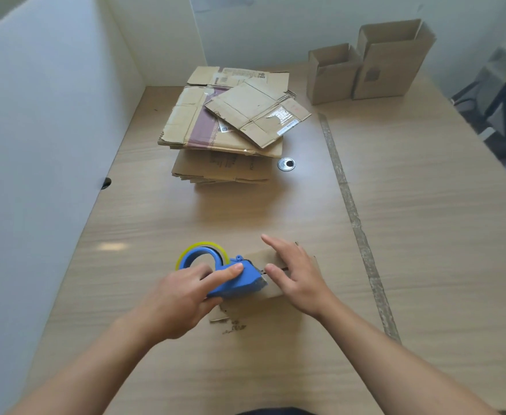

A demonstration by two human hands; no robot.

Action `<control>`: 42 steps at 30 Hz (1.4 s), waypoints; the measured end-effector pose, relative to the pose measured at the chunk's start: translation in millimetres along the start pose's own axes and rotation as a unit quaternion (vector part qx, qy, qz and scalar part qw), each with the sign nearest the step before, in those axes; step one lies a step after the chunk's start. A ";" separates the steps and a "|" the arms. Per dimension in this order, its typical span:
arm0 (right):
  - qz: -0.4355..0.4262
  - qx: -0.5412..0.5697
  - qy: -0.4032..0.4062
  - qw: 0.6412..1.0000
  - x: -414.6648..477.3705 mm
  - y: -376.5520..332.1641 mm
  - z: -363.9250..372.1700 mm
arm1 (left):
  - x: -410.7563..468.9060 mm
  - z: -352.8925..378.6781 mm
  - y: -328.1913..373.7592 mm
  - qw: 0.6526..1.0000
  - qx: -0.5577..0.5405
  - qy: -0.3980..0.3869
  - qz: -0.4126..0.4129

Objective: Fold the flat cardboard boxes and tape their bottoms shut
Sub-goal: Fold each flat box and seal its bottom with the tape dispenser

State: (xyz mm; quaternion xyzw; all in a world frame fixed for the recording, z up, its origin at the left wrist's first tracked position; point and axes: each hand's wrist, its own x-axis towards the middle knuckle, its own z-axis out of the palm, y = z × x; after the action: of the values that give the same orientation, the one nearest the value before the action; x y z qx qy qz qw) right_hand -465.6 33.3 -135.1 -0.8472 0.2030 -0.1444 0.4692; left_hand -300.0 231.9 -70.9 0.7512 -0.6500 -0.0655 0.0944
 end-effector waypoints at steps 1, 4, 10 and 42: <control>-0.004 0.004 -0.012 1.000 0.1 2.0 -1.2 | 1.4 3.2 1.7 1.000 -0.001 -0.009 0.005; -0.011 0.015 -0.040 0.999 0.2 5.1 -3.8 | 4.9 7.8 4.4 1.000 0.001 -0.017 0.010; -0.010 0.058 -0.070 0.996 0.9 3.4 -12.5 | 9.7 5.0 7.8 1.000 0.003 -0.022 0.008; 0.396 0.380 0.160 0.820 -16.3 37.2 -46.6 | 33.3 3.4 25.3 0.989 -0.011 -0.133 -0.055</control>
State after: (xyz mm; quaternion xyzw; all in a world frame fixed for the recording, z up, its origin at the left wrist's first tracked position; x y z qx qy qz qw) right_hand -507.9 -11.0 -143.6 -0.4134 0.5221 -0.1452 0.7317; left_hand -320.3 195.4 -67.7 0.7692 -0.6138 -0.1772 0.0111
